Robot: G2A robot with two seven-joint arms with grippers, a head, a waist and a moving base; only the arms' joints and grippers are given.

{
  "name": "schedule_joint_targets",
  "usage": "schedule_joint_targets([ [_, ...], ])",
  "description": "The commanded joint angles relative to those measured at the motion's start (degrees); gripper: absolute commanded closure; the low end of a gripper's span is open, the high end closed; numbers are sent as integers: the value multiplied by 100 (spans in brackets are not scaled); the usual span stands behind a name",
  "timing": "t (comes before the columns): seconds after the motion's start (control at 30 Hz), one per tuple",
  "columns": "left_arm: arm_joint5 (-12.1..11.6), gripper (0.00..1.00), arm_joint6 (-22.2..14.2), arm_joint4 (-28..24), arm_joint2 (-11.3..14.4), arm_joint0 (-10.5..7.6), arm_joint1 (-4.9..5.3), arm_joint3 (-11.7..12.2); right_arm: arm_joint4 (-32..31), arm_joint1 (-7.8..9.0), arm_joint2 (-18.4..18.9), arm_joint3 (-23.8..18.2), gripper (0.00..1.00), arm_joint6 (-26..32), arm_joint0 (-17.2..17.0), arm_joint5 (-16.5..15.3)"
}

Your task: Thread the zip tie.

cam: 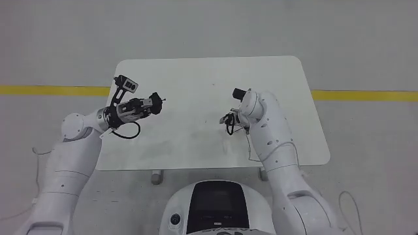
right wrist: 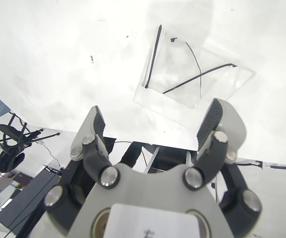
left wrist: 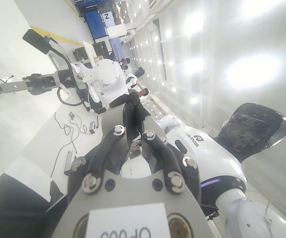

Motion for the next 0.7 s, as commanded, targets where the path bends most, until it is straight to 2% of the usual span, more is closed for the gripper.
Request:
schedule_joint_targets([
  [0.0, 0, 100, 0, 0, 0, 0, 0, 0, -122, -33, 47, -26, 0, -14, -17, 0],
  [0.17, 0, 100, 0, 0, 0, 0, 0, 0, -367, -133, 204, -80, 0, -16, -58, 0],
  [0.43, 0, 100, 0, 0, 0, 0, 0, 0, -152, -287, 253, -349, 0, 159, -185, 0],
  [0.6, 0, 100, 0, 0, 0, 0, 0, 0, -218, -305, 471, -132, 0, 40, -151, 0],
  [0.67, 0, 100, 0, 0, 0, 0, 0, 0, -227, -312, 554, -21, 7, -52, -100, 0],
])
